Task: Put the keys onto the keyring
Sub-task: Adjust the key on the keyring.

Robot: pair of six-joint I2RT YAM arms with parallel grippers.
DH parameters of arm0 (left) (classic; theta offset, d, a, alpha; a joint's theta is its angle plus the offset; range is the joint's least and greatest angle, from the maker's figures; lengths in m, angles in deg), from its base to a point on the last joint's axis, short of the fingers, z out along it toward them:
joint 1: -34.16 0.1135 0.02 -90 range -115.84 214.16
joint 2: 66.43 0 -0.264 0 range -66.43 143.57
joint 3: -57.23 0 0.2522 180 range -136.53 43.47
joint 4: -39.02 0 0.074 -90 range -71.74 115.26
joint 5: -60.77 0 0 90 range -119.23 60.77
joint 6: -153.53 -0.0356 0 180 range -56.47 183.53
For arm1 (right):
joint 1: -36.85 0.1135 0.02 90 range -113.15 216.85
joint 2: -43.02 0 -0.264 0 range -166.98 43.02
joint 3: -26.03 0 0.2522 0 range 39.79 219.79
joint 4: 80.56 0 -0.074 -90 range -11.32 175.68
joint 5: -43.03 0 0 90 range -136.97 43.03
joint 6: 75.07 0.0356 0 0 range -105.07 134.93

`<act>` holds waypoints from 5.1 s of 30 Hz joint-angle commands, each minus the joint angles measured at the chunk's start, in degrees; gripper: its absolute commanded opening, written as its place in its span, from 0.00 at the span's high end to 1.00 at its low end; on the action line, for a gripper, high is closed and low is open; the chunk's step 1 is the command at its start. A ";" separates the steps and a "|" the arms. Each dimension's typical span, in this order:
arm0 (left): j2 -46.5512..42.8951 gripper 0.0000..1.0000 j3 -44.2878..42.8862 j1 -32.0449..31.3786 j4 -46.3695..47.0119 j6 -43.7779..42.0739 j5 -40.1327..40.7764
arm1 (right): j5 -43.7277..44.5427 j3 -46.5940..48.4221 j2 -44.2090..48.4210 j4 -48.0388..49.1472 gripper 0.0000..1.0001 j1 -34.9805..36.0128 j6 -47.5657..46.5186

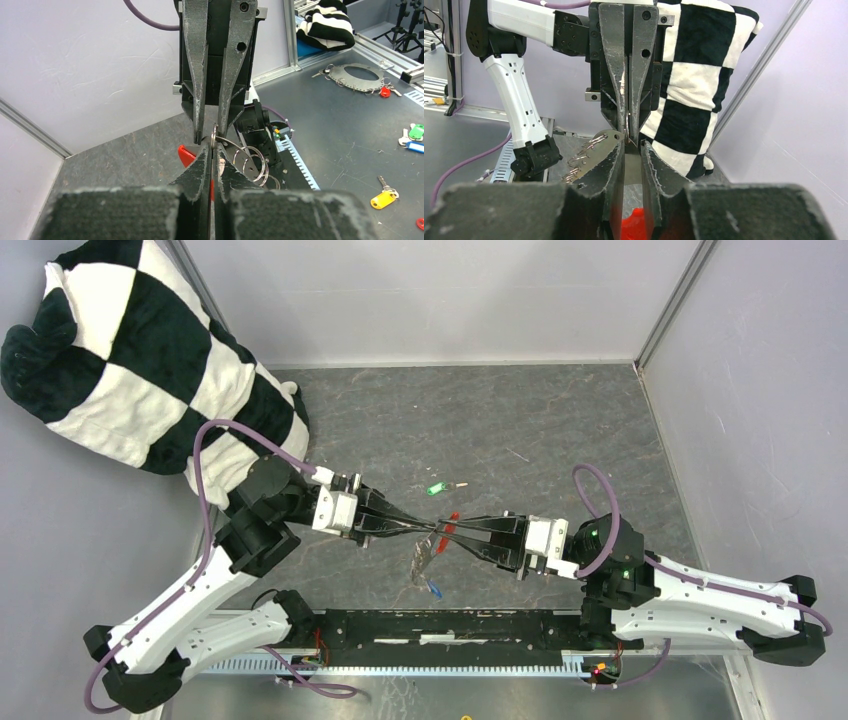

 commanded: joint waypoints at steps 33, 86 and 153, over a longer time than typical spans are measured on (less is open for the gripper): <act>-0.83 0.98 0.44 0.08 2.09 0.39 0.30 | -1.54 6.50 -3.75 -2.74 0.78 -0.01 0.74; -2.33 0.98 -3.46 -0.15 -26.31 -48.53 -3.21 | 0.14 4.67 6.17 -11.41 0.40 0.03 -0.55; -0.72 0.98 -4.88 -0.46 -24.03 -42.80 -0.12 | -5.02 10.64 -3.87 -18.44 0.64 0.02 -6.58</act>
